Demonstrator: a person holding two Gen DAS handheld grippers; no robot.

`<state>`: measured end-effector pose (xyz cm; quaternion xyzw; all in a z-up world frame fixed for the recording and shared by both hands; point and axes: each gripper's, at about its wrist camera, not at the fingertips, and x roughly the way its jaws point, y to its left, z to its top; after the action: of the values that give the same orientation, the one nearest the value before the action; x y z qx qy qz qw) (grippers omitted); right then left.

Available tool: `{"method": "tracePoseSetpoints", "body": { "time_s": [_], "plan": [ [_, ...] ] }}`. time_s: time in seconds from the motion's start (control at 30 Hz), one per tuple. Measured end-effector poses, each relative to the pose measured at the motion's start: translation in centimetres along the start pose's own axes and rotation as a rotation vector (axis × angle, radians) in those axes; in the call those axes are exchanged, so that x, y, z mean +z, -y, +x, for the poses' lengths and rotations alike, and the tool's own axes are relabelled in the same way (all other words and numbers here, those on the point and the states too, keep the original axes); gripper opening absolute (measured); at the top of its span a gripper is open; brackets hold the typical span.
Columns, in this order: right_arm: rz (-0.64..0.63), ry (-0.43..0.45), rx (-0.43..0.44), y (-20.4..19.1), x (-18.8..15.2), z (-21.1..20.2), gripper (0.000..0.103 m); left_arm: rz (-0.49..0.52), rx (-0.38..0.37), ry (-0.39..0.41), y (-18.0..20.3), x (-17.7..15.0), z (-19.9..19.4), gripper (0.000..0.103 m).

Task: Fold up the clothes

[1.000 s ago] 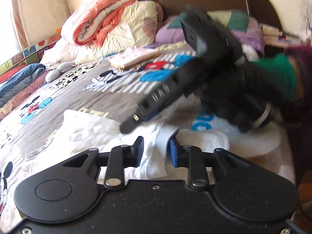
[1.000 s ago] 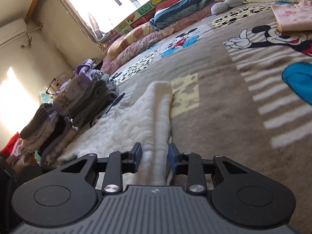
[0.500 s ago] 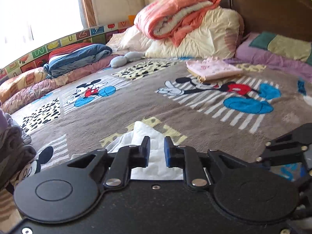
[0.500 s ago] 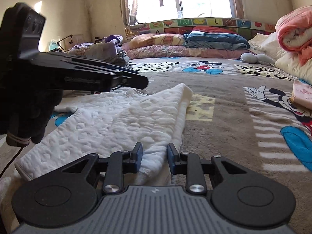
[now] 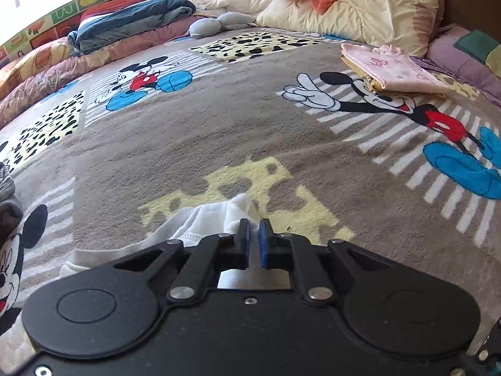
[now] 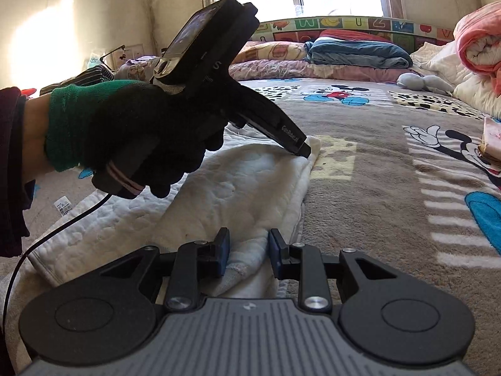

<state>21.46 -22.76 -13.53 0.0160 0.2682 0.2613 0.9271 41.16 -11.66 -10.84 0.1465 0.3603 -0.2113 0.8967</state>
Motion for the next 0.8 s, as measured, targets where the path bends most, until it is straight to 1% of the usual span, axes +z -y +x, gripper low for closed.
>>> {"method": "tracePoseSetpoints", "body": {
  "time_s": [0.1, 0.17, 0.27, 0.33, 0.4, 0.47, 0.53, 0.6, 0.63, 0.7, 0.8],
  "plan": [
    [-0.003, 0.003, -0.001, -0.1, -0.1, 0.0, 0.029, 0.011, 0.009, -0.036, 0.2, 0.4, 1.3, 0.007],
    [0.004, 0.004, 0.003, 0.0, -0.1, 0.0, 0.029, -0.018, 0.013, -0.043, 0.0, 0.5, 1.7, 0.007],
    [0.018, 0.004, 0.012, 0.3, -0.1, 0.1, 0.029, 0.010, 0.046, -0.051, 0.6, 0.9, 1.7, 0.007],
    [0.025, 0.005, 0.016, 0.4, -0.1, 0.2, 0.029, -0.001, 0.046, -0.006, 0.7, 1.4, 0.0, 0.007],
    [0.031, 0.009, 0.019, 0.5, -0.1, 0.2, 0.029, -0.025, 0.039, 0.062, 0.2, 1.4, -2.8, 0.007],
    [0.032, 0.013, 0.018, 0.4, -0.2, 0.1, 0.029, -0.018, 0.038, 0.095, -0.1, 0.7, -5.3, 0.007],
    [0.043, 0.017, 0.023, 0.6, -0.3, 0.0, 0.029, 0.010, 0.033, 0.081, 0.0, -0.4, -6.7, 0.007],
    [0.053, 0.020, 0.026, 0.7, -0.3, -0.1, 0.028, 0.045, 0.017, 0.046, 0.6, -1.5, -7.0, 0.007],
    [0.057, 0.022, 0.026, 0.8, -0.3, -0.1, 0.028, 0.070, 0.025, 0.023, 1.0, -2.0, -6.6, 0.007],
    [0.059, 0.024, 0.026, 0.8, -0.3, -0.1, 0.028, 0.087, 0.039, -0.017, 1.5, -2.6, -5.1, 0.007],
    [0.051, 0.025, 0.021, 0.7, -0.4, -0.1, 0.028, 0.051, 0.059, -0.046, 1.7, -3.4, -2.8, 0.006]
  ]
}}
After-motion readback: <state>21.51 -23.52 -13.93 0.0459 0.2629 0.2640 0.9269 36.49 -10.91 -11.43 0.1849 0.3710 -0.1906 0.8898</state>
